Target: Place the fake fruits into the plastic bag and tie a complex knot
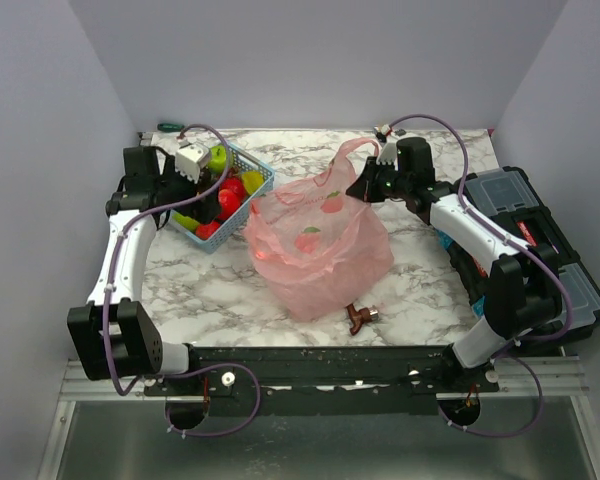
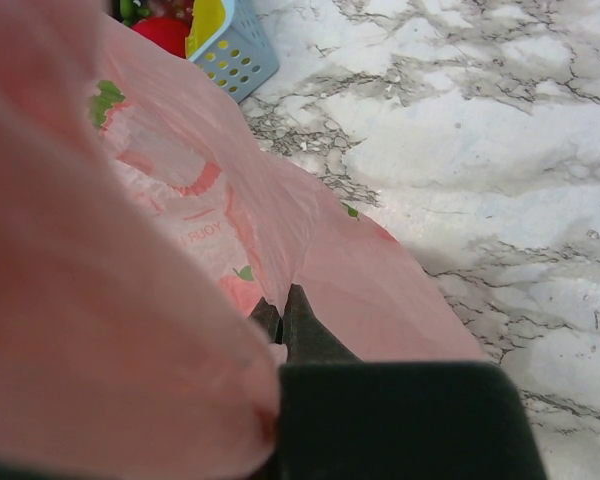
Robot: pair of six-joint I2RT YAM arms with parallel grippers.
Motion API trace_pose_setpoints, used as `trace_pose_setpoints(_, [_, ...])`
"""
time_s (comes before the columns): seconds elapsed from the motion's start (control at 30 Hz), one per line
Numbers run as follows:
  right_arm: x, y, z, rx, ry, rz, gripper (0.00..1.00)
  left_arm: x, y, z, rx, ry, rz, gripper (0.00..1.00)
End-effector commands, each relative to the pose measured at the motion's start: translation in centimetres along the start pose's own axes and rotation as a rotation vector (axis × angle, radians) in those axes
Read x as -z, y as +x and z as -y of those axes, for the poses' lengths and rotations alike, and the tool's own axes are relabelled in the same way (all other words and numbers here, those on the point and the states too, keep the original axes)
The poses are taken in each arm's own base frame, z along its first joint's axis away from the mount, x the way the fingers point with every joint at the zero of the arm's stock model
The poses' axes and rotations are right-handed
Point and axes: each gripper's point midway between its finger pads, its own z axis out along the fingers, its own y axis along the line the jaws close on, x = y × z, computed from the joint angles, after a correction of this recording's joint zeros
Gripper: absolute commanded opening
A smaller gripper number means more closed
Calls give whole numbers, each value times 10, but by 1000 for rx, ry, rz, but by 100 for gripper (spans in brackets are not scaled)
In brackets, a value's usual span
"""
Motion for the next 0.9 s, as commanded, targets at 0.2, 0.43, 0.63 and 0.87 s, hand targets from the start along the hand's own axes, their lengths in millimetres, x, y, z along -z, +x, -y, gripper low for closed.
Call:
trace_pose_setpoints(0.2, [6,-8,-5,-2,-22,34,1,-39,-30,-15,686,-110,125,99])
trace_pose_setpoints(0.43, [5,-7,-7,-9,-32,28,1,-75,-3,-30,902,-249,9,99])
trace_pose_setpoints(0.63, [4,0,-7,-21,-46,12,1,-95,16,-37,962,-340,-48,87])
trace_pose_setpoints(0.87, [3,8,-6,-29,-51,-7,1,-115,18,-27,958,-308,-88,81])
